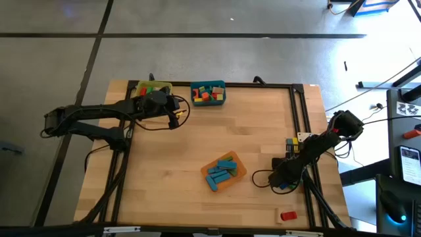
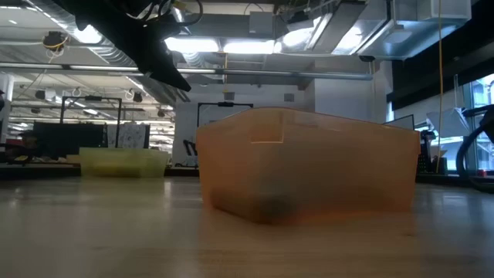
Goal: Sort blocks by size
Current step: Put the blue arch block into the blue bin
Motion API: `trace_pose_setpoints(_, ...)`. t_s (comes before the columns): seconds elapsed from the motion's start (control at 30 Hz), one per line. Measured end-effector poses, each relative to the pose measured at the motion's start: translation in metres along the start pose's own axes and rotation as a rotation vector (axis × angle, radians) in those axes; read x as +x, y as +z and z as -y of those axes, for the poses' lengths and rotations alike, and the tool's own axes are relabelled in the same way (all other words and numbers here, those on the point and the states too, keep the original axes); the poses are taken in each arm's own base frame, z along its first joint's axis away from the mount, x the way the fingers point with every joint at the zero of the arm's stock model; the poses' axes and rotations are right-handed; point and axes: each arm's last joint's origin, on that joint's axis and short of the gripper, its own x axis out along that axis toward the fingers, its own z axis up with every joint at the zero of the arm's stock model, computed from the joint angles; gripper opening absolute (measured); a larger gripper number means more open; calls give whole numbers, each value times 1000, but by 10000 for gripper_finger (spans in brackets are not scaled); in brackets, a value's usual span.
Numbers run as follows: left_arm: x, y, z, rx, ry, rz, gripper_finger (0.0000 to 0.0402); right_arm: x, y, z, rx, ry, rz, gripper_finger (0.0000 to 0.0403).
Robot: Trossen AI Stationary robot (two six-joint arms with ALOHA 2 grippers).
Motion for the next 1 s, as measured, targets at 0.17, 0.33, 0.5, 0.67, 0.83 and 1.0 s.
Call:
trace_pose_setpoints(0.17, 0, 0, 0, 0, 0, 0, 196, -8, -1, 1, 56, -39, -3, 152)
trace_pose_setpoints(0.33, 0, 0, 0, 0, 0, 0, 196, -20, -1, 0, 55, -45, -8, 138)
trace_pose_setpoints(0.5, 0, 0, 0, 0, 0, 0, 196, -32, -1, 1, 56, -58, -21, 152)
trace_pose_setpoints(0.67, 0, 0, 0, 0, 0, 0, 196, -43, -2, 2, 64, -103, 3, 143)
trace_pose_setpoints(0.83, 0, 0, 0, 0, 0, 0, 196, -52, 5, 5, 89, -98, 45, 138)
trace_pose_setpoints(1.0, 0, 0, 0, 0, 0, 0, 196, -63, 21, 15, 155, -70, 96, 145)
